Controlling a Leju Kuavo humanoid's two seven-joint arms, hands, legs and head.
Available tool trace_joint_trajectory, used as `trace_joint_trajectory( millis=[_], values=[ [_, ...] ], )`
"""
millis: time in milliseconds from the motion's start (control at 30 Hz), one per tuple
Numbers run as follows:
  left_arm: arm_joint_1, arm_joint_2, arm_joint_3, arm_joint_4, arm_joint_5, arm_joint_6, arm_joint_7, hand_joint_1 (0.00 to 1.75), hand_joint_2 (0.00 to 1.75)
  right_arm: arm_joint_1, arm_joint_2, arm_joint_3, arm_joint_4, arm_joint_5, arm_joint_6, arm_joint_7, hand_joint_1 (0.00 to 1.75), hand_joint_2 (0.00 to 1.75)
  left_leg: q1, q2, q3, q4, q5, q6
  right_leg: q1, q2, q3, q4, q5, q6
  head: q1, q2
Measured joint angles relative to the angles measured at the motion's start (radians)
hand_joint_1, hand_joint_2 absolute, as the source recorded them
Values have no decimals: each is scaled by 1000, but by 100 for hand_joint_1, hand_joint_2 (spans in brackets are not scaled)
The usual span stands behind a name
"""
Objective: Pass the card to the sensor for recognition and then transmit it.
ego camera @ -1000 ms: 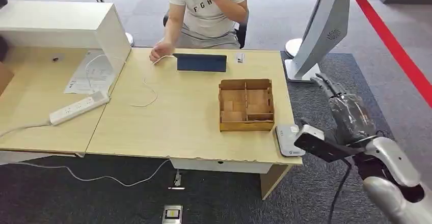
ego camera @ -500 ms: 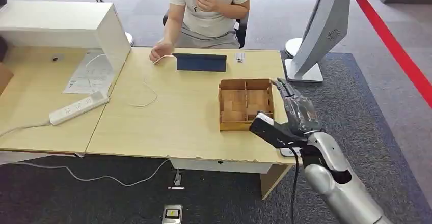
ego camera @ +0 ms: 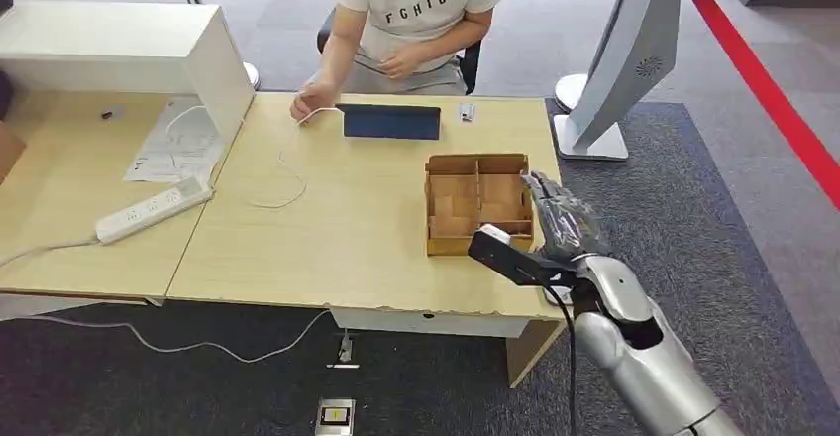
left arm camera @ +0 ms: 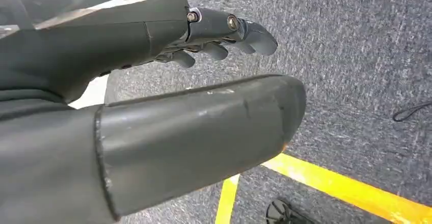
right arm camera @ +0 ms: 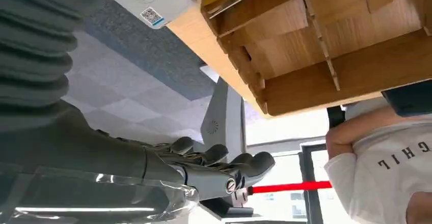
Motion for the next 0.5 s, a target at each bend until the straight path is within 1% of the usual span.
trace_joint_trajectory(
  millis=[300, 500],
  values=[
    [2, 0, 1, 0, -1, -2, -4, 0, 0, -26, 8, -15, 8, 56, 6, -28, 0, 175, 0, 0, 0, 0, 0, 0, 0, 0, 0, 0, 0, 0, 0, 0],
    [1, 0, 1, 0, -5, -11, -4, 0, 0, -27, 13, -20, 8, 98, 26, -43, 0, 175, 0, 0, 0, 0, 0, 0, 0, 0, 0, 0, 0, 0, 0, 0]
  ],
)
